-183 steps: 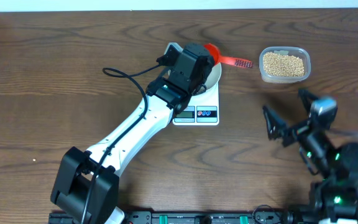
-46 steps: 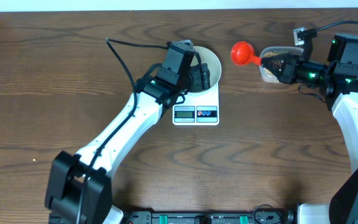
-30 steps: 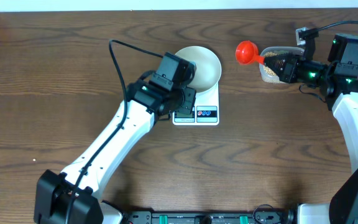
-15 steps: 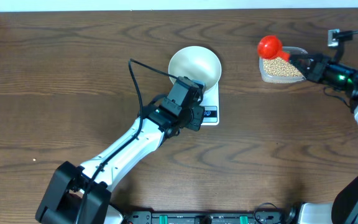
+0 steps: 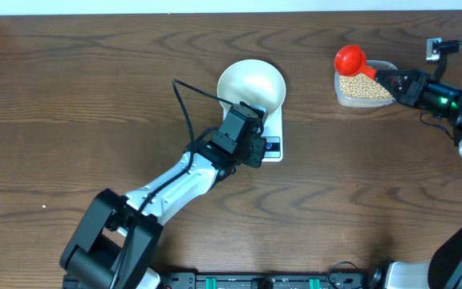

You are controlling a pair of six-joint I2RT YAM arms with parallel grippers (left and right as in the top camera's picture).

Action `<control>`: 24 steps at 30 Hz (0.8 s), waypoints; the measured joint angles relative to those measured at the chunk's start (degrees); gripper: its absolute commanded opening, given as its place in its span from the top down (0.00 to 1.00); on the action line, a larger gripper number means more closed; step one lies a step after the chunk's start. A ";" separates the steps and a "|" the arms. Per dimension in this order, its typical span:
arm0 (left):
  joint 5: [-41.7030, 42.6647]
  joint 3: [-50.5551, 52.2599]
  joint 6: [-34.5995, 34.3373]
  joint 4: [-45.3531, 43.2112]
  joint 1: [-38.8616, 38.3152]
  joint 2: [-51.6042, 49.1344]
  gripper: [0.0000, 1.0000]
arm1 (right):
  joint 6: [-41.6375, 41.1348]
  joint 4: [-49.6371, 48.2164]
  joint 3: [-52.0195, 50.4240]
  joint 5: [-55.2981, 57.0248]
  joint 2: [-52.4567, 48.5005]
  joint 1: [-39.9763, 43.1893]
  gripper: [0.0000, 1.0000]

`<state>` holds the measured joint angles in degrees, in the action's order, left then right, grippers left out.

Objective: Scoop item into bowl and weigh 50g on scale
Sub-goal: 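Move the left gripper down to the scale's button panel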

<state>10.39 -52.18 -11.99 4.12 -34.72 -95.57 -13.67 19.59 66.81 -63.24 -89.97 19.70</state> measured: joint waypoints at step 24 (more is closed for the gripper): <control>-0.17 0.00 0.00 -4.83 0.66 -6.58 0.93 | 0.04 1.18 0.00 0.26 0.00 0.00 0.99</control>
<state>10.22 -52.18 -11.99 -0.71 -34.06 -102.15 -13.63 20.78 66.81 -62.98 -89.97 19.70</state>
